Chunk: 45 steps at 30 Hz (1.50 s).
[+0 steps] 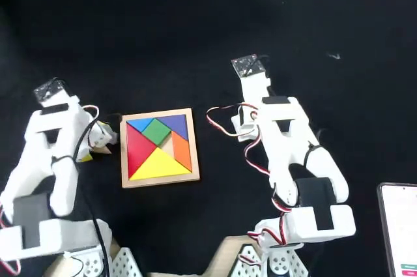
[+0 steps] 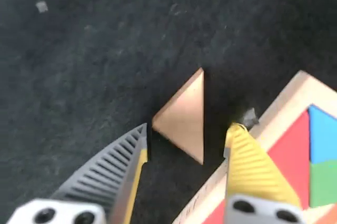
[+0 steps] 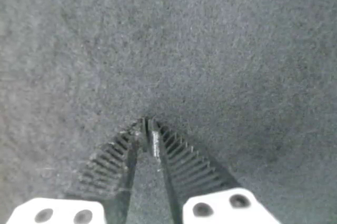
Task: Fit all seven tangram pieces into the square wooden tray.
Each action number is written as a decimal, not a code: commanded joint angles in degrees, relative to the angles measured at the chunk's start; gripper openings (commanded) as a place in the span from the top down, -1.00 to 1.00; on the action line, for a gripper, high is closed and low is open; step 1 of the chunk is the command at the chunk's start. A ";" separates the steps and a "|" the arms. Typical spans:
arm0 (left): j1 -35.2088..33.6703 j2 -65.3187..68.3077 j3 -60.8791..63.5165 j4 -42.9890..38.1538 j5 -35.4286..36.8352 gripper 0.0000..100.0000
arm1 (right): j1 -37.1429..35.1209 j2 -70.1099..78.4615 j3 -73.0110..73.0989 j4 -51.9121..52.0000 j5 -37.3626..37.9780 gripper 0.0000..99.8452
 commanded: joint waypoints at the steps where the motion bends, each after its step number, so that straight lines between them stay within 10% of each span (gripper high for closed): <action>1: 0.84 4.66 -4.97 -3.52 0.88 0.52 | -0.88 -0.31 -2.51 -0.53 0.70 0.98; 28: 3.82 -13.71 -0.84 0.18 0.09 0.75 | -0.88 -0.31 -2.59 -0.53 0.70 0.98; 45: 32.92 -15.47 -4.79 3.25 -5.54 0.74 | -0.44 -0.75 -2.68 -0.53 0.70 0.98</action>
